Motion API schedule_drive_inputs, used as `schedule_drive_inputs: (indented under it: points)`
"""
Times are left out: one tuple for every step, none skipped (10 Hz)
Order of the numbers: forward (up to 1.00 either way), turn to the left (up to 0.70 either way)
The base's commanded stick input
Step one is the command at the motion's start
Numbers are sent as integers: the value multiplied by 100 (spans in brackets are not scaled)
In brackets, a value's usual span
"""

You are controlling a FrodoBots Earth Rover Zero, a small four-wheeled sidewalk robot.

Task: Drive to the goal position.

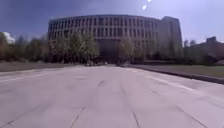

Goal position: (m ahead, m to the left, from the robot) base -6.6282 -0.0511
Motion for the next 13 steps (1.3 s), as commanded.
schedule_drive_inputs:
  points:
    - [85, 0]
    - [85, 0]
    - [85, 0]
    - [85, -12]
    - [85, -33]
    - [85, -28]
    - [85, -11]
    - [85, 0]
    - [85, 0]
    - [85, 0]
    - [85, 0]
    - [85, 0]
    - [85, 0]
